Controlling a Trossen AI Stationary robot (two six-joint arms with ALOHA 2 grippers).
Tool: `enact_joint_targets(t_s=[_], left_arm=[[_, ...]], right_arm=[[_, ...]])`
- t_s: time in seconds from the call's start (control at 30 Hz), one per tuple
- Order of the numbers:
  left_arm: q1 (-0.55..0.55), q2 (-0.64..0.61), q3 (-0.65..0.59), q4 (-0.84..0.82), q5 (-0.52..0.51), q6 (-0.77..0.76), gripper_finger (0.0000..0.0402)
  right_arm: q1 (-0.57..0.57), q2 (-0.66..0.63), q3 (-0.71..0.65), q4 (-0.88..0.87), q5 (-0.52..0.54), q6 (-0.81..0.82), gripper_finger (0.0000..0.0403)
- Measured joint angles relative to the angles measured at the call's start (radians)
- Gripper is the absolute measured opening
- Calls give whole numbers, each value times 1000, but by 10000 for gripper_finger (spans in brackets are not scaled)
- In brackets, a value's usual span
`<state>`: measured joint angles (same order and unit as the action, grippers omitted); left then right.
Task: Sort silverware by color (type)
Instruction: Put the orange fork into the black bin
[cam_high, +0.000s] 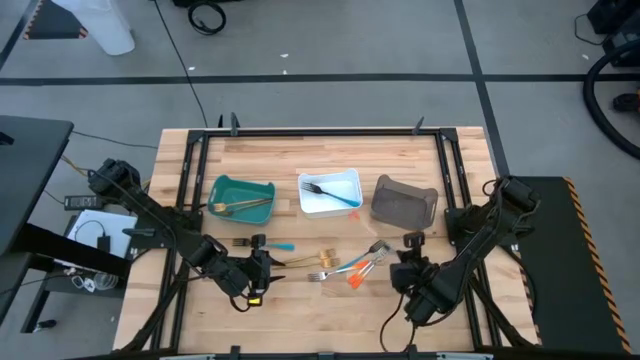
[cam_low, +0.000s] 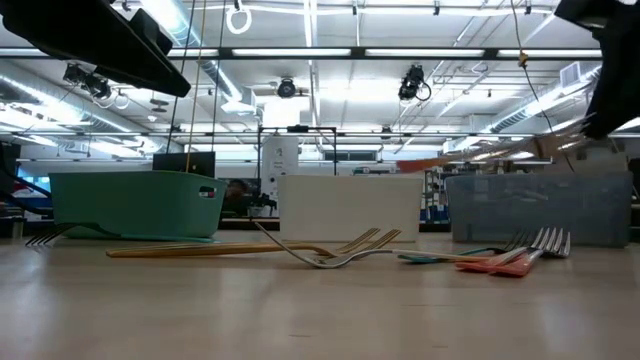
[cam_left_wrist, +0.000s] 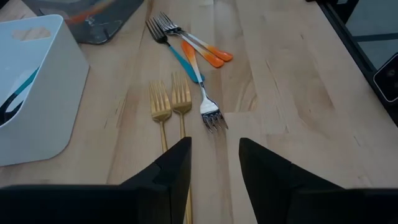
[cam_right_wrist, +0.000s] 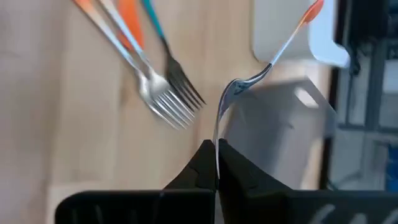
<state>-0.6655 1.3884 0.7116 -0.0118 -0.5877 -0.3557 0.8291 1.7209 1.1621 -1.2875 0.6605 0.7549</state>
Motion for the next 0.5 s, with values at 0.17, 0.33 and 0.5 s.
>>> enact_joint_targets(t_s=[0.17, 0.33, 0.5], left_arm=[[0, 0, 0, 0, 1, 0, 144], [0, 0, 0, 0, 2, 0, 144], [0, 0, 0, 0, 2, 1, 144]], right_arm=[[-16, -35, 16, -167, -50, 120, 5], [-16, -77, 16, -250, -81, 139, 5], [-31, -113, 5, -281, -138, 70, 5]])
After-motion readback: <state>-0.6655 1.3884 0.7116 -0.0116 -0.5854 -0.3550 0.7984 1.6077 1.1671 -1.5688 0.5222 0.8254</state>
